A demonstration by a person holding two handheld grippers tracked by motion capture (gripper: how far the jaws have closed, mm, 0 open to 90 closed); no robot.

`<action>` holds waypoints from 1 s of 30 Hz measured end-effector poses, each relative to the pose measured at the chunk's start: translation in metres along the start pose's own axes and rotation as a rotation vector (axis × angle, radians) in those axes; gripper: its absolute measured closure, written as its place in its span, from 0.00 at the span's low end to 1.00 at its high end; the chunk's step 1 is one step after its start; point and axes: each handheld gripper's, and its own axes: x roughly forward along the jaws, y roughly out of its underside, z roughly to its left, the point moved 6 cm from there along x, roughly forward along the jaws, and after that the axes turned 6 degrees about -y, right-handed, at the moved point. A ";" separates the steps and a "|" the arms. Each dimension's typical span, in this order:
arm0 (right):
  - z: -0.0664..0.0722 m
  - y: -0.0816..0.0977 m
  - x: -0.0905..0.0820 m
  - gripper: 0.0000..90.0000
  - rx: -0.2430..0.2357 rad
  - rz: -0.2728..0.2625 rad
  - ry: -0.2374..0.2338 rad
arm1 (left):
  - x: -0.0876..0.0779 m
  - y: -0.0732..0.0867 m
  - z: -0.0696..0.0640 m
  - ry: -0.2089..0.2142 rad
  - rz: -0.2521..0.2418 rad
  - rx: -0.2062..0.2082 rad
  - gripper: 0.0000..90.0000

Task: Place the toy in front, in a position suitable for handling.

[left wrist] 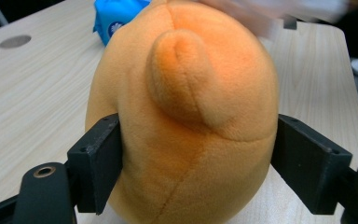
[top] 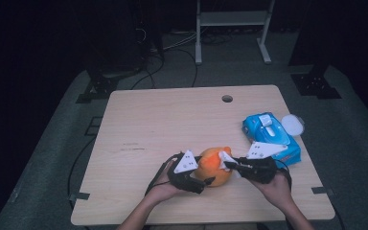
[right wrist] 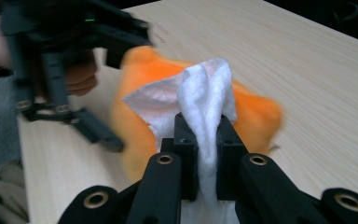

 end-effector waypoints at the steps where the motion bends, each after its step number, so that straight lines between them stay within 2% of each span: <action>1: -0.004 0.002 -0.001 0.91 0.020 0.002 0.001 | 0.001 -0.001 -0.001 0.000 0.000 0.007 0.23; 3: -0.005 0.007 0.000 0.91 0.033 0.016 -0.013 | 0.002 -0.001 -0.002 0.000 0.004 0.022 0.21; 6: 0.001 0.009 0.003 0.91 0.006 0.033 -0.015 | 0.002 -0.001 0.000 0.006 0.004 0.013 0.18; 9: 0.005 0.010 0.005 0.91 0.013 0.029 -0.031 | 0.001 -0.001 0.002 0.002 0.010 0.004 0.12; 18: 0.008 0.010 0.007 0.91 0.008 0.031 -0.036 | 0.004 0.000 0.002 -0.015 0.012 0.013 0.07; 23: 0.008 0.010 0.009 0.91 0.000 0.029 -0.038 | 0.005 0.000 0.001 -0.025 0.051 0.005 0.07; 27: 0.009 0.009 0.009 0.91 -0.003 0.035 -0.030 | 0.005 0.001 0.000 -0.036 0.071 0.039 0.07; 30: 0.015 0.005 0.010 0.91 -0.015 0.038 -0.035 | 0.004 0.001 -0.001 -0.057 0.113 0.025 0.06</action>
